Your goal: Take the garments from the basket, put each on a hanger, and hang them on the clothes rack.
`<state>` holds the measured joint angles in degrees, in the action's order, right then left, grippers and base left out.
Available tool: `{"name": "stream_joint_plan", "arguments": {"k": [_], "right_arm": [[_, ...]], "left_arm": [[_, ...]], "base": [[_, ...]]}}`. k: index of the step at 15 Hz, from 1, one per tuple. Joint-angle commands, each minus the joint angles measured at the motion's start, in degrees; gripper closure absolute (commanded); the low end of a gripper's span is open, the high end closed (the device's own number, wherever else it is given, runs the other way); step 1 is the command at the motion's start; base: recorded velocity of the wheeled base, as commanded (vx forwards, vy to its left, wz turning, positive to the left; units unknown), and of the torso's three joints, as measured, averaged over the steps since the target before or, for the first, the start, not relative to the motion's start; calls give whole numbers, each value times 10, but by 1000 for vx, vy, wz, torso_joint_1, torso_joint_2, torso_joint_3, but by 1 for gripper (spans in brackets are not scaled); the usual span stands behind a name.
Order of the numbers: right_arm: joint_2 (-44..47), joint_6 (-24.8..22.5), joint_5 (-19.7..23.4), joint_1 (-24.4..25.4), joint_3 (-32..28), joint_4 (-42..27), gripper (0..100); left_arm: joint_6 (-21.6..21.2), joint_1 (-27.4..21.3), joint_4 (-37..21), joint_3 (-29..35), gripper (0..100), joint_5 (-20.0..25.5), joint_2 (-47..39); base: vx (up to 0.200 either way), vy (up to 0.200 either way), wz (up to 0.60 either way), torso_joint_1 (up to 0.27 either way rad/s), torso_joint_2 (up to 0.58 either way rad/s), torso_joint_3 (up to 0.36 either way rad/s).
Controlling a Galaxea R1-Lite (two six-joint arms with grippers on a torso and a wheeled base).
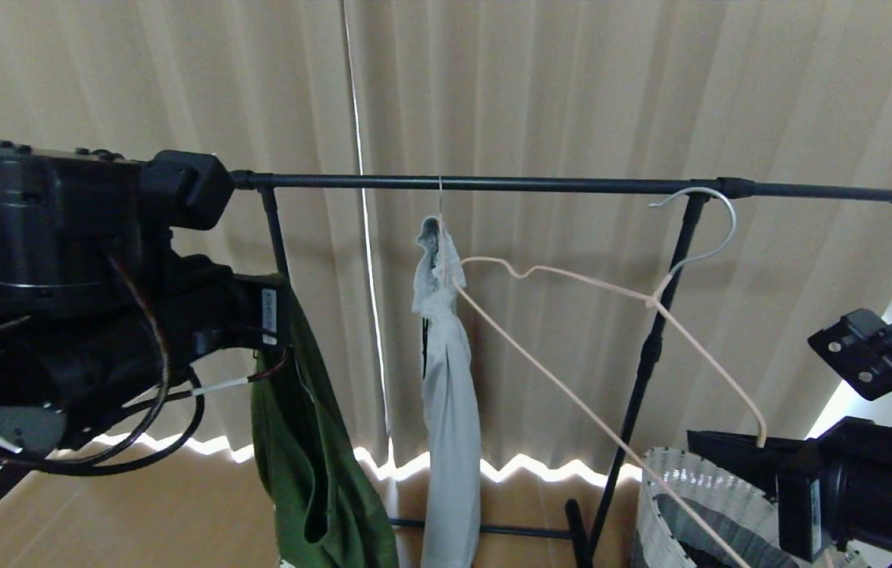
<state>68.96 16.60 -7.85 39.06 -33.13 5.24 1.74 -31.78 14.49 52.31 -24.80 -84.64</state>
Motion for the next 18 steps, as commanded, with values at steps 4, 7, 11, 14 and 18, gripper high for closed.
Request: {"name": "stream_joint_plan", "arguments": {"k": [4,7,11,14,18], "right_arm": [[-1,39,2,124,13,7,100],[3,38,11,145,12,7,100],[7,37,12,153,9,8,100],[19,34,12,153,12,37,100],[104,33,5,153,6,127,100]], "left_arm": [[46,-18,1,84,100,-44,-90],[46,-21,3,101,100,-54,-96],[45,-25,16,97,100,-59,-103],[45,-26,16,96,100,-59,-102],[44,-48,16,96,100,-78,-100]], "base": [[0,0,0,0,0,0],[0,0,0,0,0,0],[0,0,0,0,0,0],[0,0,0,0,0,0],[0,0,0,0,0,0]]}}
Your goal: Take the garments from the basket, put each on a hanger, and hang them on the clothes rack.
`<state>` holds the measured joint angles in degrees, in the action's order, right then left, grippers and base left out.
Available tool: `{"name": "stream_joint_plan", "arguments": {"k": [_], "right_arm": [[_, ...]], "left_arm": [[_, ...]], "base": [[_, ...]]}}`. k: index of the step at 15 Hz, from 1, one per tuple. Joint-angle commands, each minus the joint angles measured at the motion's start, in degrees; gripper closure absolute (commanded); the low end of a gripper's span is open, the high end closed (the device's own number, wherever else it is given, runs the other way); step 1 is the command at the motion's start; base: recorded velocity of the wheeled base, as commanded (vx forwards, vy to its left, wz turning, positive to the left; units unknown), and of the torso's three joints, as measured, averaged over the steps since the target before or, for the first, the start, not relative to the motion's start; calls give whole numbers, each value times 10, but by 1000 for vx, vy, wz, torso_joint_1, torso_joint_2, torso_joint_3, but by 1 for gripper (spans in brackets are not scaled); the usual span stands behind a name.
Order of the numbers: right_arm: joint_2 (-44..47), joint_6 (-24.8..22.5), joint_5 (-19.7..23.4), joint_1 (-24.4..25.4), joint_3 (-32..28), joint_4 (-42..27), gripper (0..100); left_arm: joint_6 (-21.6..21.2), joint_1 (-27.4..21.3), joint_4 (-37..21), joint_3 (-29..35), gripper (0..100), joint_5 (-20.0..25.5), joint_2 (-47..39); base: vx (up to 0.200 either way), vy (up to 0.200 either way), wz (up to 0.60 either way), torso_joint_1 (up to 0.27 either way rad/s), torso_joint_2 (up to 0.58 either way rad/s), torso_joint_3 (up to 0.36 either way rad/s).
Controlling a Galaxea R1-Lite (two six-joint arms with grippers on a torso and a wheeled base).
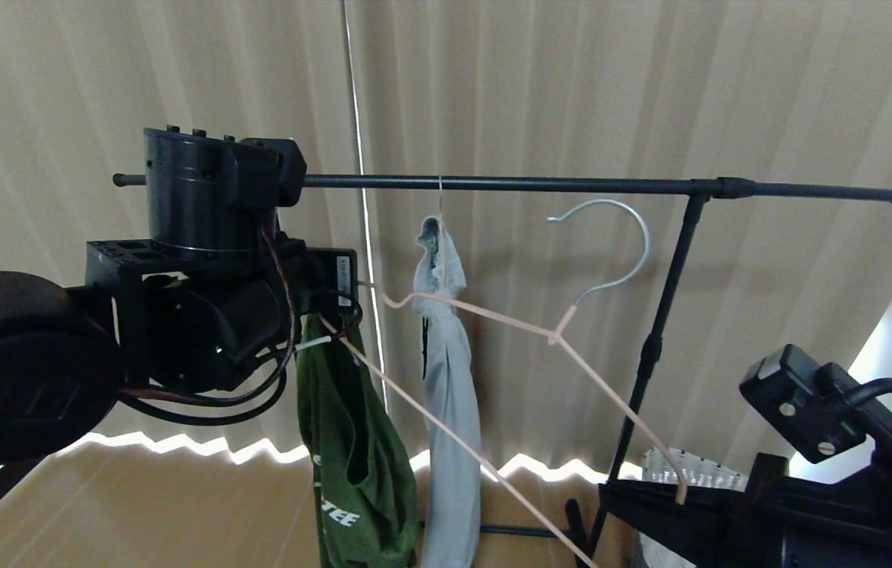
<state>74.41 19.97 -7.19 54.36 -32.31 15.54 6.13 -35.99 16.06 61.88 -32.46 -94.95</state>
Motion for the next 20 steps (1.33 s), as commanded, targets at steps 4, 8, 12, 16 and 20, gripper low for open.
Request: {"name": "stream_joint_plan", "arguments": {"k": [4,8,12,16,20], "right_arm": [[105,0,-4,-4,-29,49,100],[160,0,-5,-4,-76,50,100],[202,0,-5,-14,-119,49,100],[225,-1,-5,-17,-149,48,100],[221,-3,-7,-26,-152,47,100]], "left_arm": [[-2,-8,-1,-1,100,-8,6],[-1,-35,0,-19,100,-16,29],[-4,-81,1,-20,100,-11,50],[-5,-128,1,-21,100,46,66],[-40,-130,1,-52,100,120,93]], "base": [[0,0,0,0,0,0],[0,0,0,0,0,0],[0,0,0,0,0,0],[0,0,0,0,0,0],[0,0,0,0,0,0]]}}
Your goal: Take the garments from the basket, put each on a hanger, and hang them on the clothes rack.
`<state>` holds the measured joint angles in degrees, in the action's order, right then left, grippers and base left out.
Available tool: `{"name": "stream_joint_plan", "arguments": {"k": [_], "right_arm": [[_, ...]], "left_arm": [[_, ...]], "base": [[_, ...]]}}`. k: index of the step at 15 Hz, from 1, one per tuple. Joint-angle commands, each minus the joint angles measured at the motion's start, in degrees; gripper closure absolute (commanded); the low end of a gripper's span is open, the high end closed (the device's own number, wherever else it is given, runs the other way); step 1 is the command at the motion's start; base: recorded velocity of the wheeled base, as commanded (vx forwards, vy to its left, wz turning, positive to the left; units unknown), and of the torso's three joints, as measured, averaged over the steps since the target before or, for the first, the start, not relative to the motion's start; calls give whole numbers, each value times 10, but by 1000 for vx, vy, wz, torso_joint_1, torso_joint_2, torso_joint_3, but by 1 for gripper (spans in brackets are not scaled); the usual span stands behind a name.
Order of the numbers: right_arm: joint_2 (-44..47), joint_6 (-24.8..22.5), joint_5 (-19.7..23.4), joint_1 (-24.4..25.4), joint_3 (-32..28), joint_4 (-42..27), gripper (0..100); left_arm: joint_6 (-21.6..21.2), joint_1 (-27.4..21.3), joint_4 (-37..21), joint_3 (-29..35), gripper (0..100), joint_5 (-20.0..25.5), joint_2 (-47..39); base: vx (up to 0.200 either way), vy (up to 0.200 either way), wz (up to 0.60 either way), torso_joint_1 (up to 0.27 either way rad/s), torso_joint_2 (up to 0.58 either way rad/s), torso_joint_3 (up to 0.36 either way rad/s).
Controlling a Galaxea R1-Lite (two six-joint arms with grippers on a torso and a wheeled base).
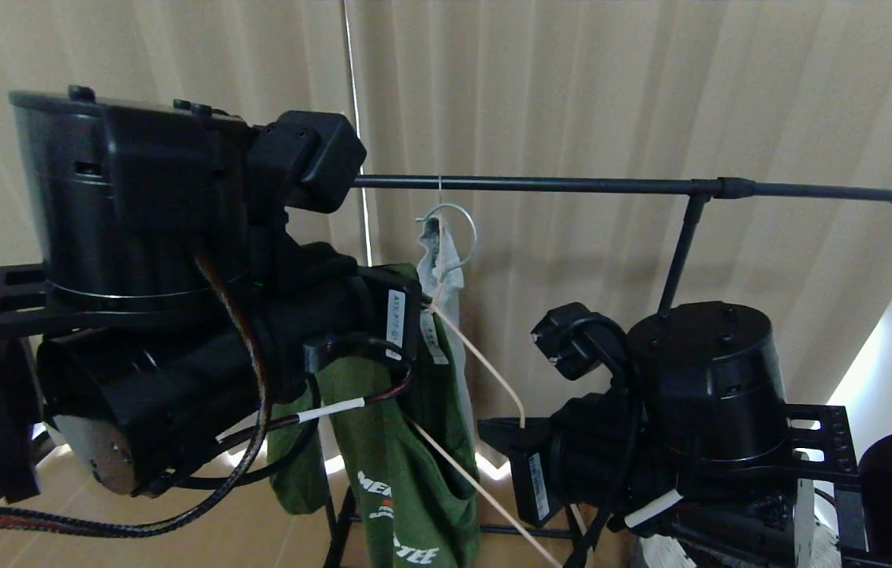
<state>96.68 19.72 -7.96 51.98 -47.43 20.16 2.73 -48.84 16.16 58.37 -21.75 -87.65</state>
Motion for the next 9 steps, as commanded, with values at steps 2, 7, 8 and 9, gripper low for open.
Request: {"name": "stream_joint_plan", "arguments": {"k": [2,7,8,9], "right_arm": [[-5,0,-15,-10,0,1,100],[-50,-2,-21,-10,8,-2,100],[-60,-6,-21,-9,14,-2,100],[-65,-10,-21,-9,26,2,100]], "left_arm": [[-32,3,0,-53,100,58,46],[-40,4,41,-120,100,65,64],[-40,3,48,-127,100,65,65],[-40,2,50,-133,100,65,66]], "base": [[0,0,0,0,0,0],[0,0,0,0,0,0],[0,0,0,0,0,0],[0,0,0,0,0,0]]}}
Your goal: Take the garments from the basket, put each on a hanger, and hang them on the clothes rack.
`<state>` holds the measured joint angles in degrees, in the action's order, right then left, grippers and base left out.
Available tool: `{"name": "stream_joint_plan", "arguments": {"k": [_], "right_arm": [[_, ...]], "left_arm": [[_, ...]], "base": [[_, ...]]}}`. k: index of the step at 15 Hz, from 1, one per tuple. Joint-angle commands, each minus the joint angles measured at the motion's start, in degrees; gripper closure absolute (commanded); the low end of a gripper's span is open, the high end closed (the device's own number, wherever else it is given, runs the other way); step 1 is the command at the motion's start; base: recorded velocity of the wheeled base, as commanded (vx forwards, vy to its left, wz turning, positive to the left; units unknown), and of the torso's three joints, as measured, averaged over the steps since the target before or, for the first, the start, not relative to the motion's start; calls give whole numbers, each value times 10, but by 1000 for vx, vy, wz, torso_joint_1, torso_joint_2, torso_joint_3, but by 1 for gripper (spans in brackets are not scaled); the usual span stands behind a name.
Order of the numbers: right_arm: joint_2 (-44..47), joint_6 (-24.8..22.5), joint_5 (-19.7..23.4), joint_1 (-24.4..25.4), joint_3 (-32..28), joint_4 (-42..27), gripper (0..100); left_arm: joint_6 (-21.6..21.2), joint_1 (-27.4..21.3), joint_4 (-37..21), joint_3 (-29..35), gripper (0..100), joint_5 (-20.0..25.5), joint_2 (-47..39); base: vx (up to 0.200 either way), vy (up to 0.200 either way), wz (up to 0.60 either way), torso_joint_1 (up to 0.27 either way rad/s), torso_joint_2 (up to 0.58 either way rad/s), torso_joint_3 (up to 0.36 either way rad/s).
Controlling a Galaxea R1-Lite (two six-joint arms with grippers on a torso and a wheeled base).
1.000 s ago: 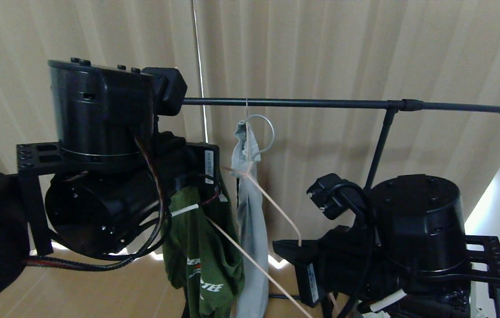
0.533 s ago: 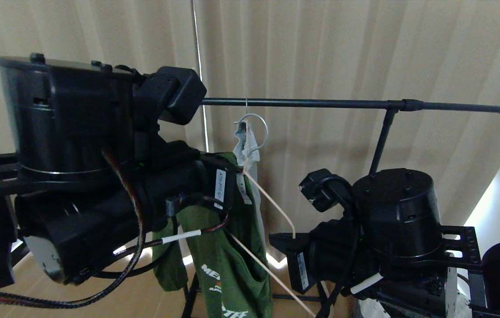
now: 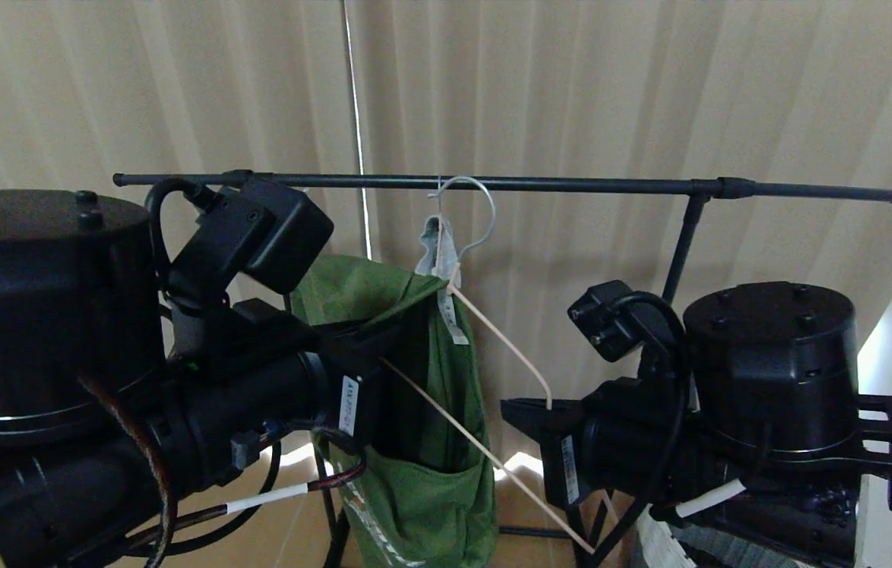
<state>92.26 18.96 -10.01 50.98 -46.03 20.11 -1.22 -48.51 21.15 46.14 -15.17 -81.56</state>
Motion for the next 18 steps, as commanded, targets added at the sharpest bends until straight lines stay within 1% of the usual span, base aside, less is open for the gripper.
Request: {"name": "stream_joint_plan", "arguments": {"k": [1,2,5,6,8,9,10,12,13,14,15,16,17,18], "right_arm": [[-26,-6,0,1,15,3,100],[-34,-9,0,1,15,2,100],[-40,-12,0,1,16,2,100],[-40,-20,0,0,16,1,100],[-48,-38,0,-19,16,-2,100],[-64,-50,-1,-34,20,-10,100],[-80,-58,-1,-48,26,-19,100],[-118,-79,-1,-76,28,-68,100],[-139,-84,-1,-83,29,-96,100],[-166,-93,-1,-95,29,-133,100],[-185,-109,0,-103,30,-164,100],[-197,-119,2,-107,30,-180,100],[-222,-146,9,-117,33,-217,100],[-231,-163,15,-117,34,-231,100]], "left_arm": [[-1,-2,0,-16,100,0,7],[-6,-3,0,-21,0,0,11],[-37,-2,5,-39,0,0,18],[-45,-1,18,-47,0,0,18],[-64,1,61,-67,0,0,18],[-78,9,105,-98,0,0,23],[-86,12,135,-123,0,0,28],[-108,26,175,-147,0,8,32],[-118,32,191,-152,0,20,39],[-128,39,203,-156,0,44,54],[-141,46,203,-156,0,71,70],[-150,53,203,-156,0,86,78],[-184,72,203,-156,0,122,85],[-215,84,203,-153,0,144,83]], "base": [[0,0,0,0,0,0],[0,0,0,0,0,0],[0,0,0,0,0,0],[0,0,0,0,0,0],[0,0,0,0,0,0],[0,0,0,0,0,0],[0,0,0,0,0,0],[0,0,0,0,0,0],[0,0,0,0,0,0],[0,0,0,0,0,0],[0,0,0,0,0,0],[0,0,0,0,0,0],[0,0,0,0,0,0],[0,0,0,0,0,0]]}}
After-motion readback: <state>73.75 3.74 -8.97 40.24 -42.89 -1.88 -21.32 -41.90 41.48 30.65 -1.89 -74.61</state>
